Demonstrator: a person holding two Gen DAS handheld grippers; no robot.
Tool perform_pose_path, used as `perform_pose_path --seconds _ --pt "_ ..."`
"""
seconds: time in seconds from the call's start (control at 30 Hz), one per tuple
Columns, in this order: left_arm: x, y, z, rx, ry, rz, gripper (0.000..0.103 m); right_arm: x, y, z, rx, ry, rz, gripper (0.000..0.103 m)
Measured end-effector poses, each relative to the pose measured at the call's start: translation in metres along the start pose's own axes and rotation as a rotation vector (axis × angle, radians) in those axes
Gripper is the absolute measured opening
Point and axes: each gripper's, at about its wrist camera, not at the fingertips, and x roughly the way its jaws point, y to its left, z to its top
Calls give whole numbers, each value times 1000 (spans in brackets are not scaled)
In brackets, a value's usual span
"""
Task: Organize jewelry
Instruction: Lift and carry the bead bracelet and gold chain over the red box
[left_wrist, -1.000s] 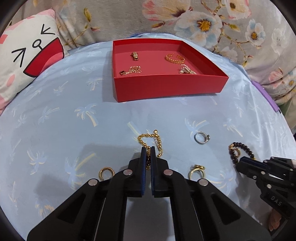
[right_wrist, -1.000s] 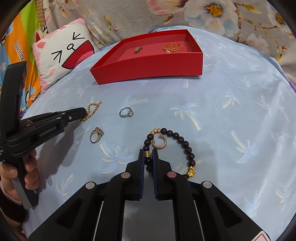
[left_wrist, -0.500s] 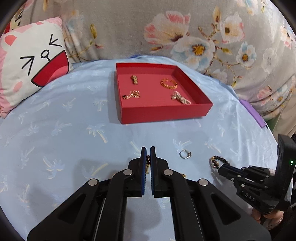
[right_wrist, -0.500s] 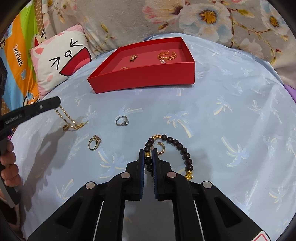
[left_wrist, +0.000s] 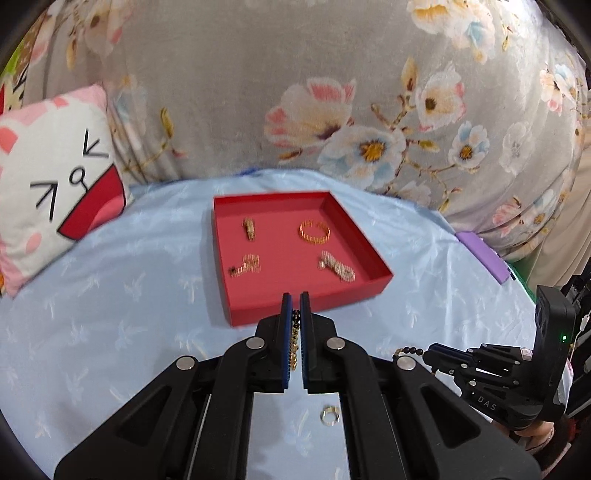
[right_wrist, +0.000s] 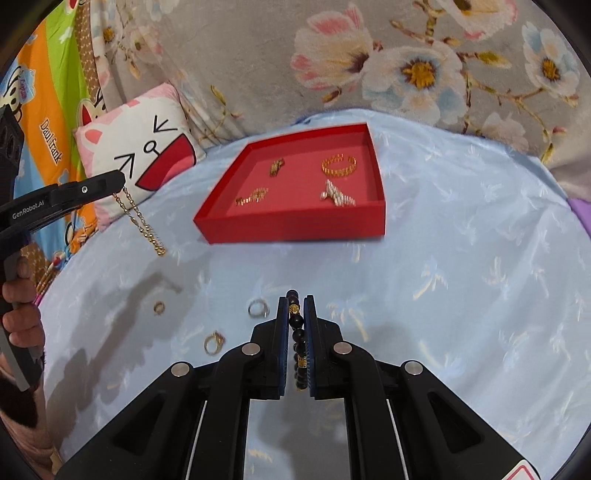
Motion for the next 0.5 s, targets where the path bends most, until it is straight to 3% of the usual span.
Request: perform_pose_path --seconds 0.27,0.5 --pt "23 -6 54 27 -59 32 3 10 0 67 -21 -68 -17 7" --pt "66 -1 74 36 -62 91 3 44 -7 109 16 -88 -20 7"
